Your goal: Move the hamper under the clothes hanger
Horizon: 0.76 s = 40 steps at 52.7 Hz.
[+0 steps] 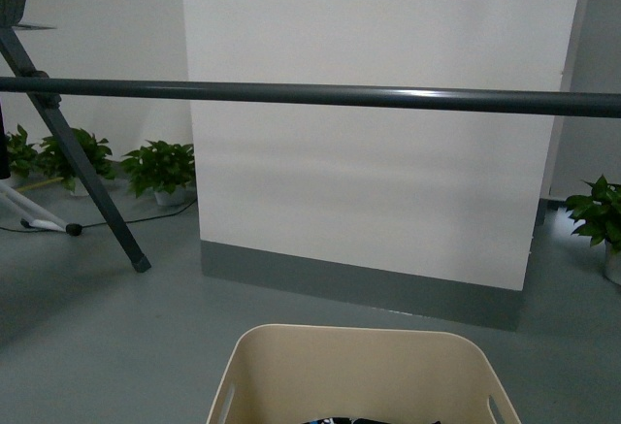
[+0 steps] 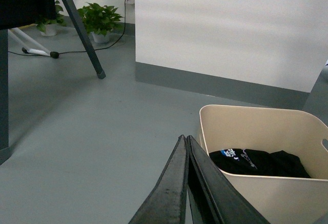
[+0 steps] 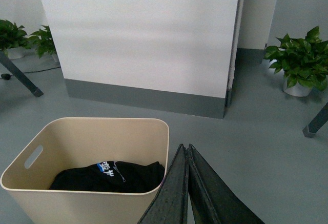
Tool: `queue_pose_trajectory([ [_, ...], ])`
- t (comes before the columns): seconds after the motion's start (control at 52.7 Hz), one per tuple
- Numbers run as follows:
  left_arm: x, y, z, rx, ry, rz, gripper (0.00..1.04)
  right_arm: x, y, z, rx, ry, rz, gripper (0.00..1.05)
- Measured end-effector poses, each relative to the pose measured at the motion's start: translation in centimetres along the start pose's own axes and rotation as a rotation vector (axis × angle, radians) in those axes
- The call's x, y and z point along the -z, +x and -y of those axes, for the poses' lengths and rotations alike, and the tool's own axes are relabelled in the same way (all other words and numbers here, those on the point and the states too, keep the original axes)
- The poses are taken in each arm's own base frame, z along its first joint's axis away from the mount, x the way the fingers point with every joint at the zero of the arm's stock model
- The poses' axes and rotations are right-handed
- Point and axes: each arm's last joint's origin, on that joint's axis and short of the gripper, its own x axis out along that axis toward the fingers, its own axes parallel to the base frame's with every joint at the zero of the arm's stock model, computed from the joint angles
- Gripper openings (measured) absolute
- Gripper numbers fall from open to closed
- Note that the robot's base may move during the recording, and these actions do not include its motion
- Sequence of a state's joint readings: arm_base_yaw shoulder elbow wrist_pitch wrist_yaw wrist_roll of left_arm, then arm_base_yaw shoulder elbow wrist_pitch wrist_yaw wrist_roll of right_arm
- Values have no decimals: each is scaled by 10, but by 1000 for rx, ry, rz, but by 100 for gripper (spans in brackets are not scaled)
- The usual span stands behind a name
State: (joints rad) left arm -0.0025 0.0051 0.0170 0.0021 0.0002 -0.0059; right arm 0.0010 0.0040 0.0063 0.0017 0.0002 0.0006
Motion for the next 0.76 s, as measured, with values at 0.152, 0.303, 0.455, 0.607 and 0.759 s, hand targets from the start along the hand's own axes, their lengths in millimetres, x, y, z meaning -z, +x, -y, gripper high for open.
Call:
queue_pose_trajectory([
  [0.152,0,0,0,0,0,0,17,0,0,0,0,-1,0,10],
  [0.303,0,0,0,0,0,1,45,0,0,0,0,-1,0,38],
  [0.455,0,0,0,0,0,1,76,0,0,0,0,-1,0,68],
  [0.607,0,0,0,0,1,1,99,0,0,0,0,0,0,99],
  [0.759,0,0,0,0,1,1,98,0,0,0,0,-1,0,97],
])
